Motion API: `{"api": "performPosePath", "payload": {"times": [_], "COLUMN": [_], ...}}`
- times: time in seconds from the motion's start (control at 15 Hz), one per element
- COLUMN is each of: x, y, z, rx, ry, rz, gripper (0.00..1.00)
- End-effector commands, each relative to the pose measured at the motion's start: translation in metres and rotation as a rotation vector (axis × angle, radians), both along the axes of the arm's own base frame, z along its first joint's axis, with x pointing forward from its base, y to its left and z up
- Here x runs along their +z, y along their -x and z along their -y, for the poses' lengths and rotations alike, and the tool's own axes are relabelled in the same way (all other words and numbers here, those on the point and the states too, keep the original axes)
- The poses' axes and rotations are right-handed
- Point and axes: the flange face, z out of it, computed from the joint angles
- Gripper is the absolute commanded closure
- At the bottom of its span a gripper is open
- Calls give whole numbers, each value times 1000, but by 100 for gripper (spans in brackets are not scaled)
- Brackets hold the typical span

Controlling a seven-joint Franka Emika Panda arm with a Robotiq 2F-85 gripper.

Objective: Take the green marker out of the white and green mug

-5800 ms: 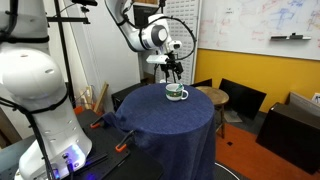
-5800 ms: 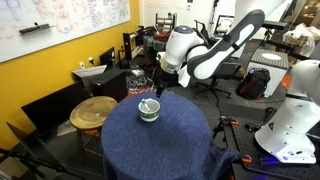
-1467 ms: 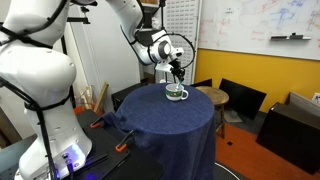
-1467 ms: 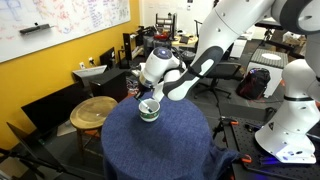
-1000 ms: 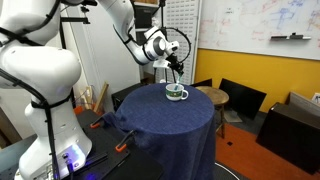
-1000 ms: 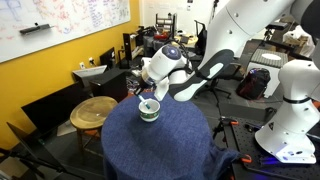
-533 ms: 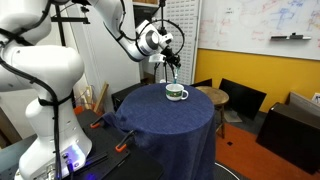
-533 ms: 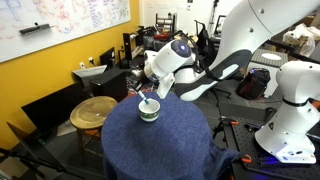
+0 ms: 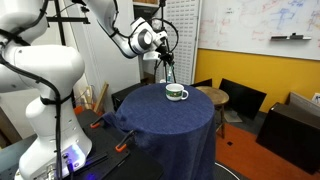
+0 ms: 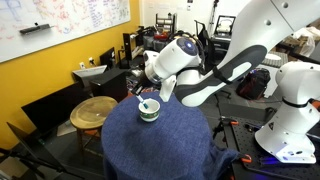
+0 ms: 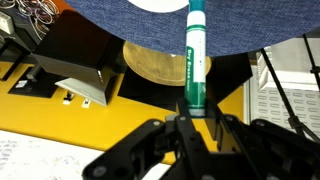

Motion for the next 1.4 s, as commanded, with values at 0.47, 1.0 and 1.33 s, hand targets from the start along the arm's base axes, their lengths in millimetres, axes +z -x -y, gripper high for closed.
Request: {"api": "performPosePath", "payload": {"times": [0.47,1.0,1.33], "x": [30,-7,-36], "y": [44,31,7], "z": [-46,-27,-9], "rx": [299,342,334], "ry": [-123,-212,-158], "rz": [-197,-607,-784], "gripper": [94,94,94]}}
